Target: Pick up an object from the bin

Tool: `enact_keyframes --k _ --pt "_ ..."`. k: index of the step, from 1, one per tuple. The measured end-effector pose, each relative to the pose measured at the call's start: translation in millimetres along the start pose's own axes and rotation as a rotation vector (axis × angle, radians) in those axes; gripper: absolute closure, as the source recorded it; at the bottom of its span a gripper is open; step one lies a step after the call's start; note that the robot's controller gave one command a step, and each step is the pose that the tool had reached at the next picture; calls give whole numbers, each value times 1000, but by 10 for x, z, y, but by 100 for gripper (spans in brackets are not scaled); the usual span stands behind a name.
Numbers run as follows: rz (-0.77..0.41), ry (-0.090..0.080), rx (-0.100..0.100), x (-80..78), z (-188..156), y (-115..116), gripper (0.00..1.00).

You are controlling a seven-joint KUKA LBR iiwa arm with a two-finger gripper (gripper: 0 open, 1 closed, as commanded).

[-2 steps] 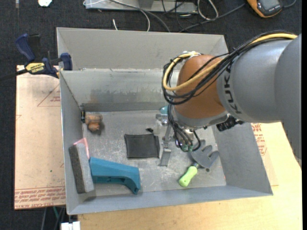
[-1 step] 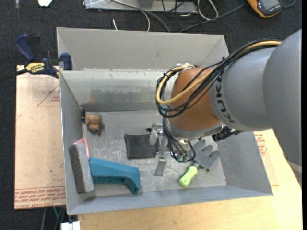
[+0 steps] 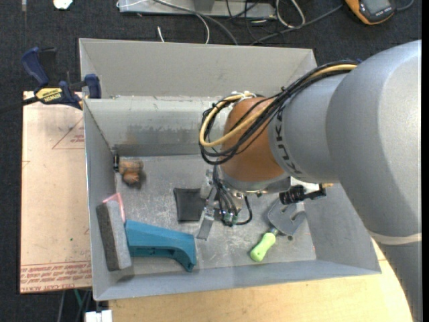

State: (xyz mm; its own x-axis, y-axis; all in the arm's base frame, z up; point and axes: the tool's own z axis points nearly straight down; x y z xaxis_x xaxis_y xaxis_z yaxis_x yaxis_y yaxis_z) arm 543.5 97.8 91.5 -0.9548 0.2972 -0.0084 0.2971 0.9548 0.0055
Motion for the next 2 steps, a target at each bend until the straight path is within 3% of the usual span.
enact_keyframes --k 1,2 --pt "-149 9 0 -540 204 100 100" --pt "-149 9 0 -540 204 101 100"
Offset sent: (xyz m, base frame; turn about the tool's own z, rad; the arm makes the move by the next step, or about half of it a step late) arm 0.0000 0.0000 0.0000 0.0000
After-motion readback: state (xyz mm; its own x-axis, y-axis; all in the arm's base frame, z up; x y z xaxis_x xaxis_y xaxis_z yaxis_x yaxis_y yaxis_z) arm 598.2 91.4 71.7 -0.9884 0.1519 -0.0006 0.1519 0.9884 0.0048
